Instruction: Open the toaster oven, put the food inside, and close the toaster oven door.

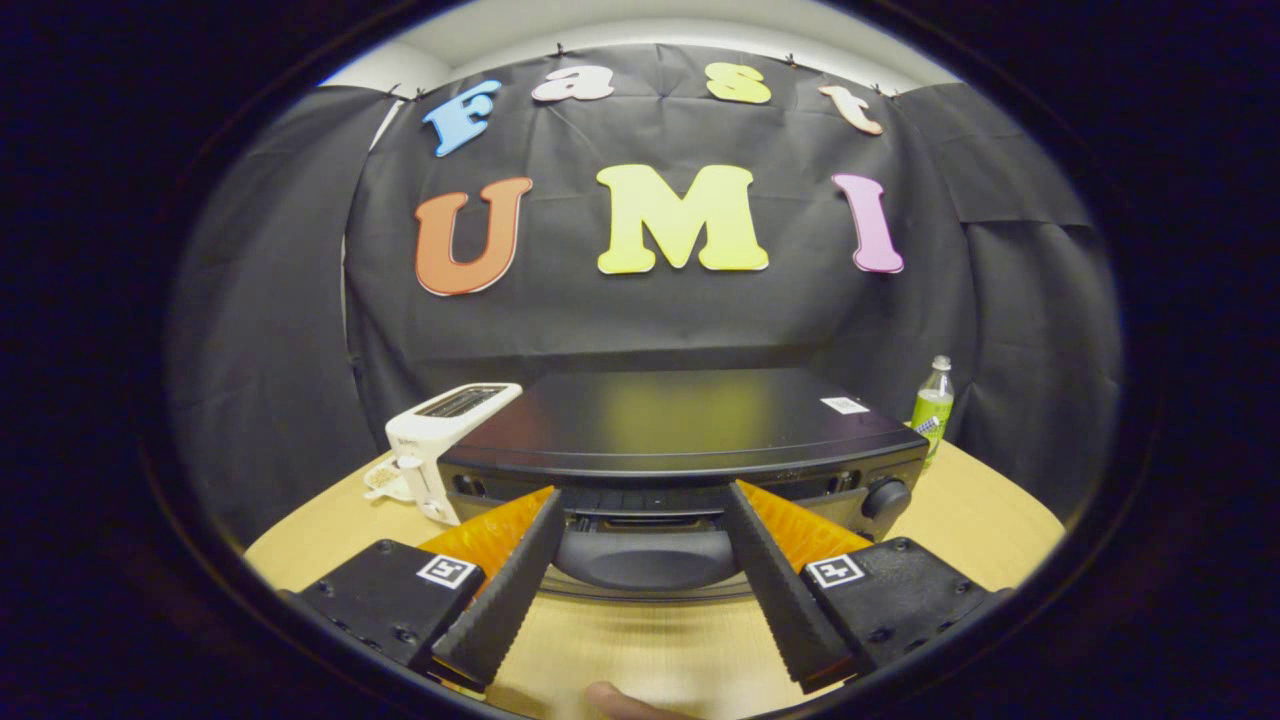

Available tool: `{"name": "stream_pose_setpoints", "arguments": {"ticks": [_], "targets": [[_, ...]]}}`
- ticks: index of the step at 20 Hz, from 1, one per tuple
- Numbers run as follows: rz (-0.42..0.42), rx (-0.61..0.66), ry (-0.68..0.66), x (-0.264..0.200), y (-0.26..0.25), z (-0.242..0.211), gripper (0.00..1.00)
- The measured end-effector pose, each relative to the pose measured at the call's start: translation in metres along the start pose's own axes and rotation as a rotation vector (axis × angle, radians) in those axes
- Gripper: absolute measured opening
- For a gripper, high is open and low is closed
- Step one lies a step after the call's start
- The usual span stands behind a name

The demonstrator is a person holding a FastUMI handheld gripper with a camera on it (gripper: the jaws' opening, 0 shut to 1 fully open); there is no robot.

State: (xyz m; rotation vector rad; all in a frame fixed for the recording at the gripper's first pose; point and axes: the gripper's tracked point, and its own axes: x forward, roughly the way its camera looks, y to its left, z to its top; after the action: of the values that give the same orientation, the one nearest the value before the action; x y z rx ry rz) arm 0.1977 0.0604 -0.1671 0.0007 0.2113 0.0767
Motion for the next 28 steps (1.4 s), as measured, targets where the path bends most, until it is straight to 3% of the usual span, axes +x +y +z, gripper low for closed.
{"name": "stream_pose_setpoints", "arguments": {"ticks": [17,28], "targets": [[-0.024,-0.069,0.240,-0.062,-0.001,-0.067,1.00],[0.004,0.034,0.434,-0.078,-0.010,-0.114,1.00]]}}
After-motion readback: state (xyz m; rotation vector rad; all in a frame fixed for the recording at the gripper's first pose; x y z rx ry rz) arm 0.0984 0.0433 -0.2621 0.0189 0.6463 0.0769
